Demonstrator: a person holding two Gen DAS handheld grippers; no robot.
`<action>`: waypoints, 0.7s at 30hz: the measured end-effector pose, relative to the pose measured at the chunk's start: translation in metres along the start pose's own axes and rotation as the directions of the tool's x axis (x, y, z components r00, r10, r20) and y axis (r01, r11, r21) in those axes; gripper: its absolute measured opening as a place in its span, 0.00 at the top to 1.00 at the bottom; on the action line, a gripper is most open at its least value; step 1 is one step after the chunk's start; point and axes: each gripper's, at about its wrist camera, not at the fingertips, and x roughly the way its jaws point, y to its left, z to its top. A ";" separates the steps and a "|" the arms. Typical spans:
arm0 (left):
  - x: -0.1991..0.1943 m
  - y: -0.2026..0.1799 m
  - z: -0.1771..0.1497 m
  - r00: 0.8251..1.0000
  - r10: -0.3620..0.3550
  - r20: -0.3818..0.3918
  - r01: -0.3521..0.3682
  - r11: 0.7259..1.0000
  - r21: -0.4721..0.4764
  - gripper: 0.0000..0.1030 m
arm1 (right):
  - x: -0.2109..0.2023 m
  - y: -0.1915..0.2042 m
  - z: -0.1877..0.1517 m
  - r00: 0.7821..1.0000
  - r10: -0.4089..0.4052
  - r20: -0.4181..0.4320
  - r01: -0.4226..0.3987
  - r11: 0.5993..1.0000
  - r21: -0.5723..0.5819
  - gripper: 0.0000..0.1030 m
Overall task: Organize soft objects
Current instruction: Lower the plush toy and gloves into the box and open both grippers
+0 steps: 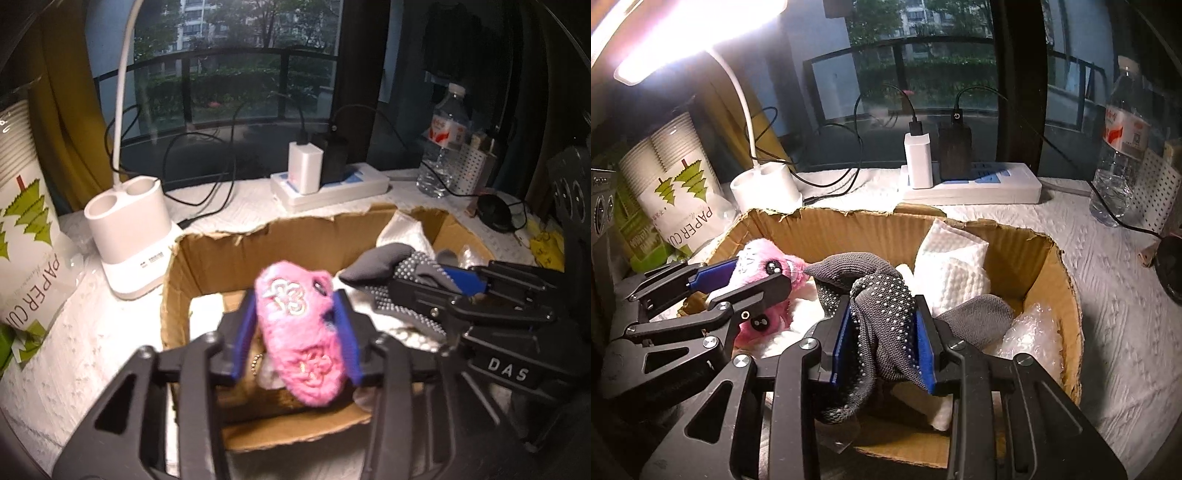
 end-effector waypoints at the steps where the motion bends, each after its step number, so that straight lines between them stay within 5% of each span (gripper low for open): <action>1: 0.000 0.001 0.001 1.000 0.001 0.001 -0.001 1.000 -0.007 0.47 | -0.001 0.000 0.000 1.000 -0.002 0.001 0.002 1.000 0.001 0.66; 9: -0.013 0.006 0.003 0.999 0.033 0.019 -0.032 0.999 -0.024 0.47 | -0.015 -0.001 0.002 0.999 -0.023 0.030 0.023 1.000 0.010 0.60; 12: -0.020 0.006 0.004 0.999 0.037 0.024 -0.036 0.999 -0.033 0.47 | -0.022 -0.001 0.003 0.999 -0.024 0.043 0.023 1.000 0.015 0.48; 21: -0.044 0.007 0.003 0.998 0.047 0.048 -0.045 0.998 -0.051 0.46 | -0.046 0.003 0.001 0.996 -0.035 0.079 0.034 0.999 0.012 0.45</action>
